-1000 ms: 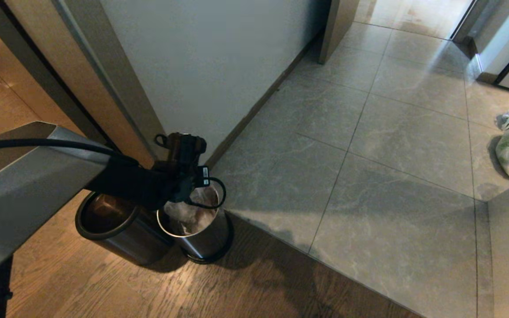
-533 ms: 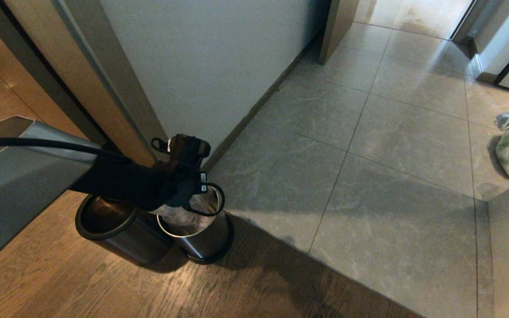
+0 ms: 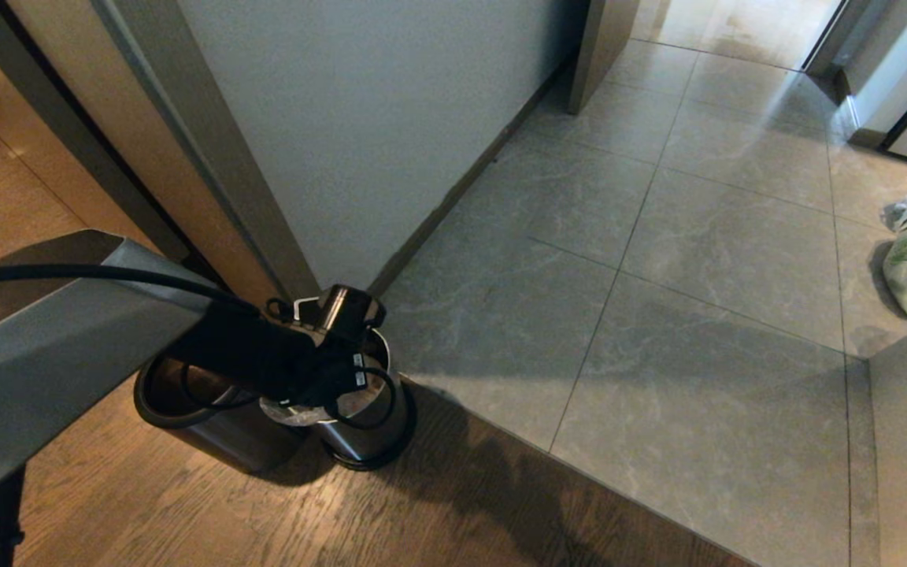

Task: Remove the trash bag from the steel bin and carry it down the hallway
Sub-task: Pick up the trash bag

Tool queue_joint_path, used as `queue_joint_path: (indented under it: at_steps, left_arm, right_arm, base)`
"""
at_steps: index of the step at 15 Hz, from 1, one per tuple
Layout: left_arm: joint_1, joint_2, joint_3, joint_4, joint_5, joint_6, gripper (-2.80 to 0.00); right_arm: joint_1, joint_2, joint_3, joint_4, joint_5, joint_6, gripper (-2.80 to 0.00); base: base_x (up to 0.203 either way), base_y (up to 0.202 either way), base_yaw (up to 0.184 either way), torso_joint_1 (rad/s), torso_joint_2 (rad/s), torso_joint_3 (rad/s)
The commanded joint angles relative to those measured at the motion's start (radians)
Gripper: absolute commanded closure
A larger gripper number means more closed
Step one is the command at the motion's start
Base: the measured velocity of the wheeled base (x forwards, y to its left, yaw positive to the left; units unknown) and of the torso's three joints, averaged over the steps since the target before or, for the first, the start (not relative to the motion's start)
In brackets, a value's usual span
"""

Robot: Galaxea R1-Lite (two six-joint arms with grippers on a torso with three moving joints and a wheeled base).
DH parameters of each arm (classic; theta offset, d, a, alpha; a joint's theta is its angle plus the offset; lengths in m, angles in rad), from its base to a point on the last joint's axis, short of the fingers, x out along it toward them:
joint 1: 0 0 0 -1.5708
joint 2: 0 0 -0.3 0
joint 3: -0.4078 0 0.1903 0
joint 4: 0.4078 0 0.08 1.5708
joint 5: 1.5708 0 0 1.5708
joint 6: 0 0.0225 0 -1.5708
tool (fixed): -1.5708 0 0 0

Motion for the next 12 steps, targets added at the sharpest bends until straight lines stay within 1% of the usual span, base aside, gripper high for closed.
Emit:
queue_joint_path:
  at_steps: [1, 4, 5, 10, 12]
  left_arm:
    - [0.0, 0.027, 0.009, -0.003, 0.006, -0.005, 0.0]
    - [0.004, 0.042, 0.021, -0.013, 0.005, -0.006, 0.0]
    - [0.005, 0.044, 0.022, -0.02, 0.005, -0.005, -2.8]
    - [0.007, 0.052, 0.062, -0.063, 0.005, -0.007, -2.8]
    - [0.026, 0.054, 0.092, -0.066, 0.007, -0.007, -2.8]
  right_arm:
    - [0.0, -0.001, 0.002, 0.0, 0.0, 0.001, 0.0]
    - [0.0, -0.001, 0.002, 0.0, 0.0, 0.001, 0.0]
    - [0.0, -0.001, 0.002, 0.0, 0.0, 0.001, 0.0]
    - [0.0, -0.001, 0.002, 0.0, 0.0, 0.001, 0.0]
    - [0.0, -0.001, 0.002, 0.0, 0.0, 0.001, 0.0]
  base:
    - [0.0, 0.0, 0.0, 0.0, 0.0, 0.0]
    - [0.0, 0.0, 0.0, 0.0, 0.0, 0.0]
    - [0.0, 0.0, 0.0, 0.0, 0.0, 0.0]
    - [0.0, 0.0, 0.0, 0.0, 0.0, 0.0]
    - [0.0, 0.0, 0.0, 0.0, 0.0, 0.0]
